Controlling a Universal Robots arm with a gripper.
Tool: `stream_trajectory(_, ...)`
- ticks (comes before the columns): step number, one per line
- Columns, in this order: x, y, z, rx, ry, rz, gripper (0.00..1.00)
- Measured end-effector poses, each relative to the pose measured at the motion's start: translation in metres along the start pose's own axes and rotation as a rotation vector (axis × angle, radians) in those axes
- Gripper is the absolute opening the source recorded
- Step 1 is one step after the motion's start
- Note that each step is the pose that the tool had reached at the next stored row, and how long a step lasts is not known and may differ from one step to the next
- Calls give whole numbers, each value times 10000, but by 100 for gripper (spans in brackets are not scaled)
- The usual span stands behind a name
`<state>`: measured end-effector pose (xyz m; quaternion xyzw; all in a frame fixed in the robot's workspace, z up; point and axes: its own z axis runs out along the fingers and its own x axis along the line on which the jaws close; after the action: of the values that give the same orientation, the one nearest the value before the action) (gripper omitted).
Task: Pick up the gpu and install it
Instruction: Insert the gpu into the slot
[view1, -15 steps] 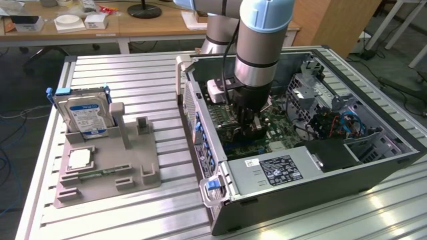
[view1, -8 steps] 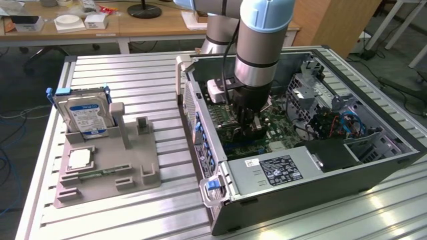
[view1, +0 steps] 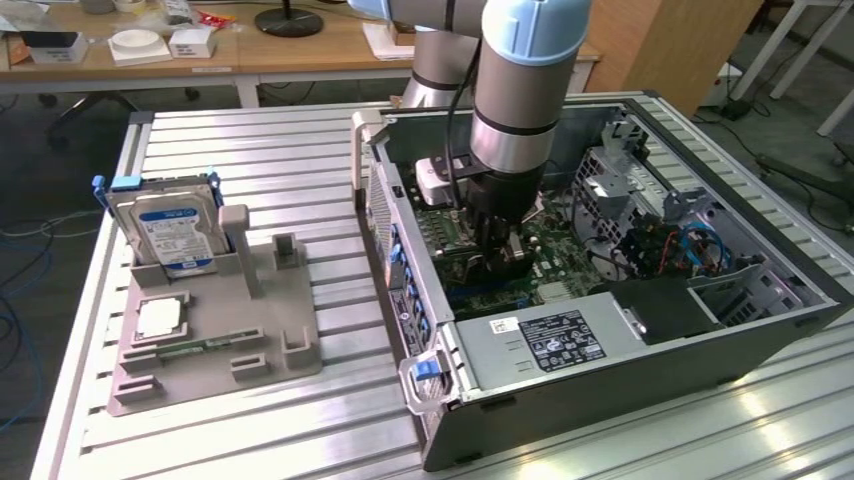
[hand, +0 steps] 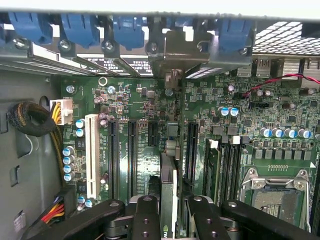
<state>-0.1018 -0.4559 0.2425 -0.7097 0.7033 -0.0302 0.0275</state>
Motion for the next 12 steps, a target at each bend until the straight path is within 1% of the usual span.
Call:
stream_trajectory(5,-1,-2,6,0,-1,-1,26)
stream_trajectory(8,0,0,39,-1,6,-1,26)
stream_trajectory(12,0,1,42,0,2,-1,26)
